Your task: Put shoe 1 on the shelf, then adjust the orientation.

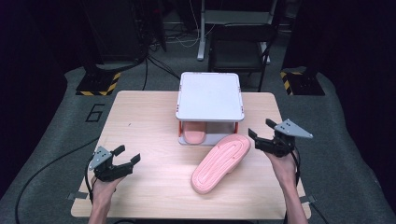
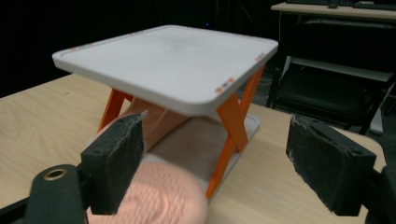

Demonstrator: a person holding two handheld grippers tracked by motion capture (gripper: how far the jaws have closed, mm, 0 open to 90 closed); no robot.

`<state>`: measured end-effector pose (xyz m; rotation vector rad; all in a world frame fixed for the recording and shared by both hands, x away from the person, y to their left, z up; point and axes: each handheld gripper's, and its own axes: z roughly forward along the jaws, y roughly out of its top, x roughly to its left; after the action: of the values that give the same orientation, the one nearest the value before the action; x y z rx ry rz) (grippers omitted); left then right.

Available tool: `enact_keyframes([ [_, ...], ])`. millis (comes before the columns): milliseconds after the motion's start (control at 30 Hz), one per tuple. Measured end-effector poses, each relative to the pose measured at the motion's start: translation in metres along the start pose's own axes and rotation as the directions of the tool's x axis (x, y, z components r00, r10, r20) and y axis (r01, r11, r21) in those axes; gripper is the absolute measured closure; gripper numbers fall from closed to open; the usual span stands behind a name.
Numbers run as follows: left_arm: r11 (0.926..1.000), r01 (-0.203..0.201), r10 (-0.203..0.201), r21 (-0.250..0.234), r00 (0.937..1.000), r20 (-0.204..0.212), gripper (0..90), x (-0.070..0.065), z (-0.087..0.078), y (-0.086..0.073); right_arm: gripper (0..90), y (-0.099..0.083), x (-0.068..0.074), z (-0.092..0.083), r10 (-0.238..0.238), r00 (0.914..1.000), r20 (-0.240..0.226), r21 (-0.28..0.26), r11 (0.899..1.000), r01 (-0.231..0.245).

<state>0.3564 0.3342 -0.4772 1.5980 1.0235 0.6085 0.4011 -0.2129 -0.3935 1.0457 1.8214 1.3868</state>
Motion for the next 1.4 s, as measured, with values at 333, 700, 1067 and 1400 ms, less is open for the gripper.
enact_keyframes([
  [333,0.9999,-0.003,0.003,0.012,0.9999,-0.013,20.0,-0.001,0.000,-0.003,19.1,-0.047,0.020,-0.006,0.047,0.9984,-0.032,0.081,0.996,-0.044],
  [700,0.9999,0.006,-0.005,0.013,0.9998,-0.018,20.3,-0.001,0.000,-0.004,17.5,-0.066,0.053,0.023,-0.071,0.9971,0.026,0.171,0.983,0.066],
  [1067,1.0000,0.003,-0.003,0.007,0.9998,-0.017,20.9,-0.003,0.002,-0.003,17.9,-0.084,0.027,0.002,-0.012,0.9988,0.048,0.212,0.977,0.001],
  [1400,1.0000,0.003,-0.003,0.003,0.9998,-0.021,21.5,-0.004,0.003,-0.003,22.1,-0.108,0.004,-0.008,-0.013,0.9928,0.119,0.279,0.960,-0.021],
])
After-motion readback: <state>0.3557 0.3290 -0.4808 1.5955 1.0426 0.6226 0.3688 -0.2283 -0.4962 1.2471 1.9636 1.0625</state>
